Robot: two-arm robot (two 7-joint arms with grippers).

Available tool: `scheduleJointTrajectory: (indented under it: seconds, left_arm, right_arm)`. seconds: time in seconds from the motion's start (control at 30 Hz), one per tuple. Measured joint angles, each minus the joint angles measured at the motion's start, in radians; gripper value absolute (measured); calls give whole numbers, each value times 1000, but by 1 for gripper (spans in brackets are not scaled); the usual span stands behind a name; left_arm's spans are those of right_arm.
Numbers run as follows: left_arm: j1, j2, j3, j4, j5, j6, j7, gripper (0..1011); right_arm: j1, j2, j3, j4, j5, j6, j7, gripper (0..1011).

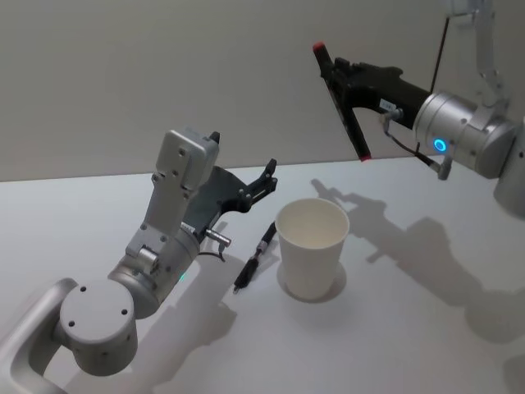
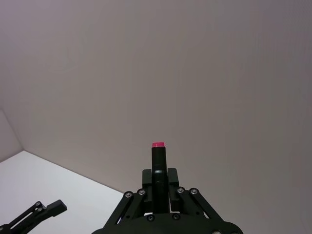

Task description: Place the pen into the pen holder.

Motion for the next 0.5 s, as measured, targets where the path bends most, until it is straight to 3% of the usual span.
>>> scheduleJointTrajectory:
  seconds: [0.17,0.5]
  left_arm:
    - [0,0,0,0,0,0,0,1001]
    - [0,0,0,0,0,0,0,1001]
  right_arm:
    - [-9,4,-8,-11,-18,-20,18,175]
    - [-53,27,-39,-60,-102,-52,73,175]
